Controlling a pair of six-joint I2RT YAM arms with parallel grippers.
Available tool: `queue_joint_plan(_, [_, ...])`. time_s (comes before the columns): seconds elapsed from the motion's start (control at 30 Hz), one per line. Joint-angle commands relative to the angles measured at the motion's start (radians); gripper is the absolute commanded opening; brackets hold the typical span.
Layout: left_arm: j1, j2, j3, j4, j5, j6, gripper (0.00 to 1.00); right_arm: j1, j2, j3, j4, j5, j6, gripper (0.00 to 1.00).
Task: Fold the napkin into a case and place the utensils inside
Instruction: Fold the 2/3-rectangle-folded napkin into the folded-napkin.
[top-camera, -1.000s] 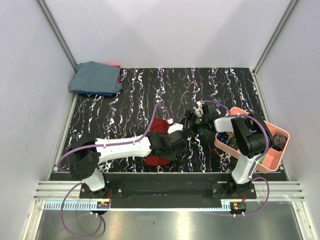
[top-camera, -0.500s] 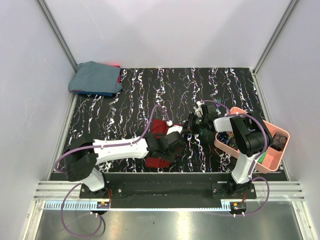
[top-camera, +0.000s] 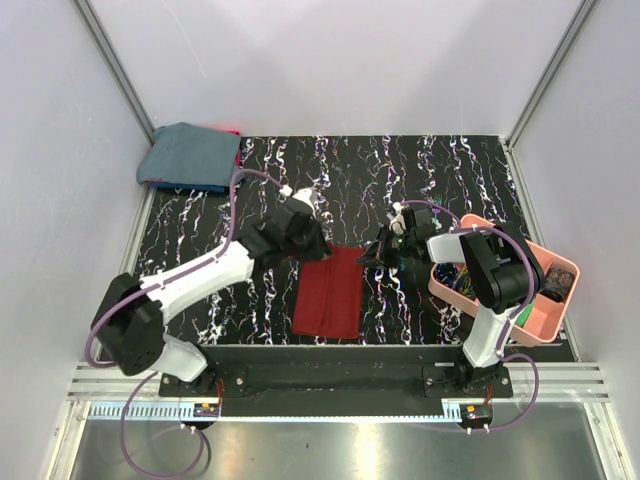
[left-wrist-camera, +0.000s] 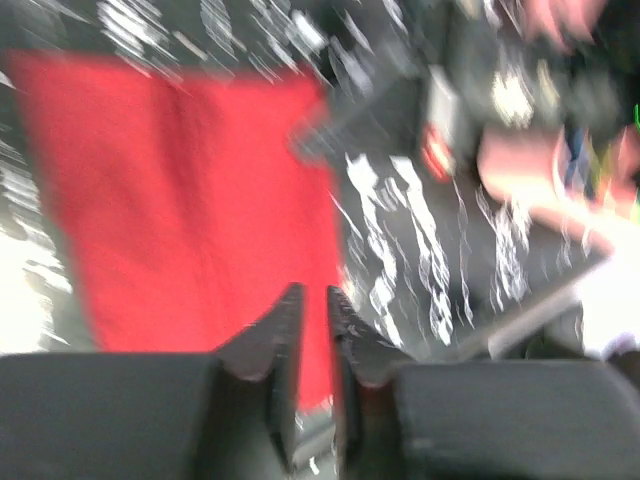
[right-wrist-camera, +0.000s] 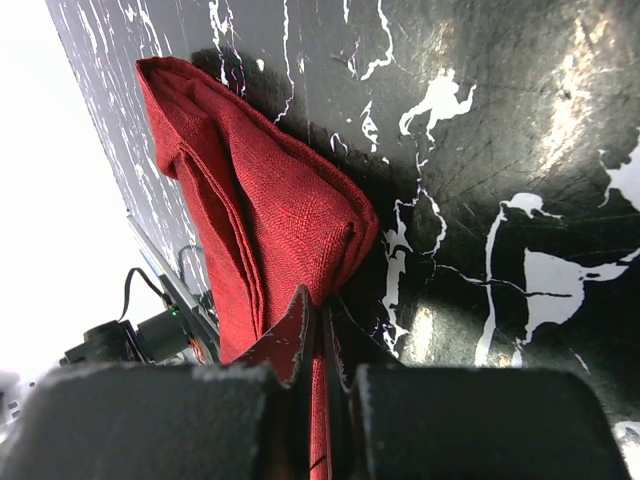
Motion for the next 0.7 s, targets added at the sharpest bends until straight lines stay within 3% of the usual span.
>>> queue_joint_plan(0.0, [0.097, 0.098, 0.012, 0.115, 0.039, 0.039, 0.09, 0.007, -0.036, 0.035, -0.006, 0.01, -0.024, 0.0])
queue_joint_plan(0.3, [0.142, 0.332, 0.075, 0.202, 0.066, 0.048, 0.04, 0.005, -0.053, 0.039, -0.033, 0.01, -0.006, 0.0])
queue_joint_plan(0.67, [0.139, 0.431, 0.012, 0.287, 0.123, -0.015, 0.02, 0.07, -0.128, 0.105, -0.116, 0.027, 0.065, 0.0])
